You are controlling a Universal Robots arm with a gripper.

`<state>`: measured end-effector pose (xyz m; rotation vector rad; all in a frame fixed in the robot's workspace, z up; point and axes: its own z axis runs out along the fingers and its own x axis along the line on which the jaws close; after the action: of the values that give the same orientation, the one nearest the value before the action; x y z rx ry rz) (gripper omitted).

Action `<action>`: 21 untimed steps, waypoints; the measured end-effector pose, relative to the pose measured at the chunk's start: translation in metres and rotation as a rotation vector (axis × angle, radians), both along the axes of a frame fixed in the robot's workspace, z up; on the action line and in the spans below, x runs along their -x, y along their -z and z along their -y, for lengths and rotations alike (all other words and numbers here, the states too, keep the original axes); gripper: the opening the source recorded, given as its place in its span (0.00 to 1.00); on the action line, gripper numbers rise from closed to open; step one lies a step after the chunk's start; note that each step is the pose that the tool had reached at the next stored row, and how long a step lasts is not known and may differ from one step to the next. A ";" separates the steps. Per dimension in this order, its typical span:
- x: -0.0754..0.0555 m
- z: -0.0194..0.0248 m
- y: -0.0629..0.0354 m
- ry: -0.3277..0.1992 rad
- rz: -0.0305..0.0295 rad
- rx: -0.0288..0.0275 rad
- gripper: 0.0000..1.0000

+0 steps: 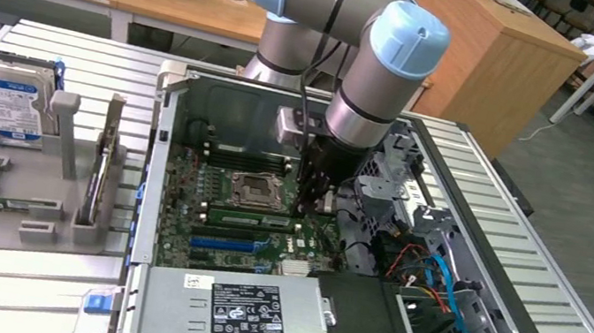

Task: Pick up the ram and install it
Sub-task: 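Press down the ram until it locks into place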

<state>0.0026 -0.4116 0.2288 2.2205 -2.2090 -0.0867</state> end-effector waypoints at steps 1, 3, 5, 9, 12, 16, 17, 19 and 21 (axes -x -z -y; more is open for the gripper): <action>0.000 0.0001 0.0003 0.000 -0.0001 -0.0005 0.11; 0.000 0.0000 0.0003 0.000 0.0000 -0.0014 0.11; 0.000 0.0000 0.0003 0.000 -0.0001 -0.0016 0.11; 0.000 0.0001 0.0014 0.000 -0.0001 -0.0015 0.11; 0.000 0.0001 0.0015 0.000 -0.0001 -0.0015 0.11; 0.000 0.0005 0.0016 0.000 0.0000 -0.0017 0.11; 0.000 0.0005 0.0015 0.000 -0.0001 -0.0017 0.11; 0.000 0.0006 0.0015 0.000 -0.0001 -0.0016 0.11; 0.000 0.0006 0.0020 0.000 0.0000 -0.0018 0.11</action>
<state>0.0028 -0.4122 0.2268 2.2214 -2.2098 -0.0887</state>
